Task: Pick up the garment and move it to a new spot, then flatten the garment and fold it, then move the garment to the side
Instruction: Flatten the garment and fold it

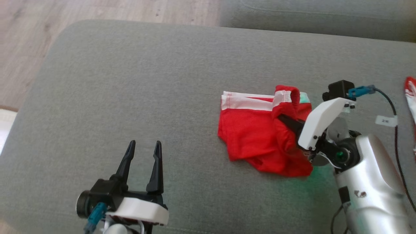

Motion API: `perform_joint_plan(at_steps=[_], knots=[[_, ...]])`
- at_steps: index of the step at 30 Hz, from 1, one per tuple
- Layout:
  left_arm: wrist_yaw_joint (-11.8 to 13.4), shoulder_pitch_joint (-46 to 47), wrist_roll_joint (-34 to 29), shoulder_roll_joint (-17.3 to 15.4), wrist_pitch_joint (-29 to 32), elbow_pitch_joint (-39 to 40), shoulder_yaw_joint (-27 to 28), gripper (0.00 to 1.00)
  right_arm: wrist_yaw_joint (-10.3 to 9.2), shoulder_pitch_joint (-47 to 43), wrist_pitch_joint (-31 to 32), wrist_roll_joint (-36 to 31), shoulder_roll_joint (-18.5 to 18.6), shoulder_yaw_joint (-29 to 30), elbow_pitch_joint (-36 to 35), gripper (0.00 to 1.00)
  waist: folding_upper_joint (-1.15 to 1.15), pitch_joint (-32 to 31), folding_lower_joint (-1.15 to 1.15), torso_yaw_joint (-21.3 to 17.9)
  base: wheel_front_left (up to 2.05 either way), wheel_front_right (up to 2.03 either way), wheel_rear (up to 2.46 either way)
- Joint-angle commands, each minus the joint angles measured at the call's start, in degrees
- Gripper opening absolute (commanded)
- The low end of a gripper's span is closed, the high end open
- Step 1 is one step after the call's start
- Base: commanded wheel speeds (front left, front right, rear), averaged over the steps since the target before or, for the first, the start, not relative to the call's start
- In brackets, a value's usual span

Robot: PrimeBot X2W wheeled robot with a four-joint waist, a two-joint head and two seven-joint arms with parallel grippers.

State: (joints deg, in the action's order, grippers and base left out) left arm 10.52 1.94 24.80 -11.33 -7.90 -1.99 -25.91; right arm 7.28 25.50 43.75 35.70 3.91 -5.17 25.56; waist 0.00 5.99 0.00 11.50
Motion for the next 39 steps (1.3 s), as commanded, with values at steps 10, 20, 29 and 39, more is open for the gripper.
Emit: perform_joint_plan(at_steps=[10,20,29,39], knots=[[-0.73,3.57,0.71,1.13,-1.55,-0.5,0.79,1.0,0.21,8.26,-6.36,4.58,-1.01,-9.1,7.48,1.0,0.0,0.43,0.0,2.83,0.0,0.0,0.0],[-1.1,4.26,1.05,1.49,-2.39,-2.15,0.29,1.0,0.21,12.96,-13.19,15.26,-1.02,-18.29,9.73,1.0,0.0,0.14,0.0,2.0,0.0,0.0,0.0],[-1.32,5.51,1.11,1.21,-2.74,-2.96,0.24,1.0,0.21,13.62,-26.63,3.08,-0.35,-17.95,9.61,1.0,0.0,-1.23,0.0,-2.43,0.0,0.0,0.0],[-0.84,4.08,2.75,-0.5,-4.1,-6.35,3.02,1.0,0.21,2.15,-39.92,-11.72,0.95,-9.87,4.12,1.0,0.0,-4.55,0.0,-9.1,0.0,0.0,0.0]])
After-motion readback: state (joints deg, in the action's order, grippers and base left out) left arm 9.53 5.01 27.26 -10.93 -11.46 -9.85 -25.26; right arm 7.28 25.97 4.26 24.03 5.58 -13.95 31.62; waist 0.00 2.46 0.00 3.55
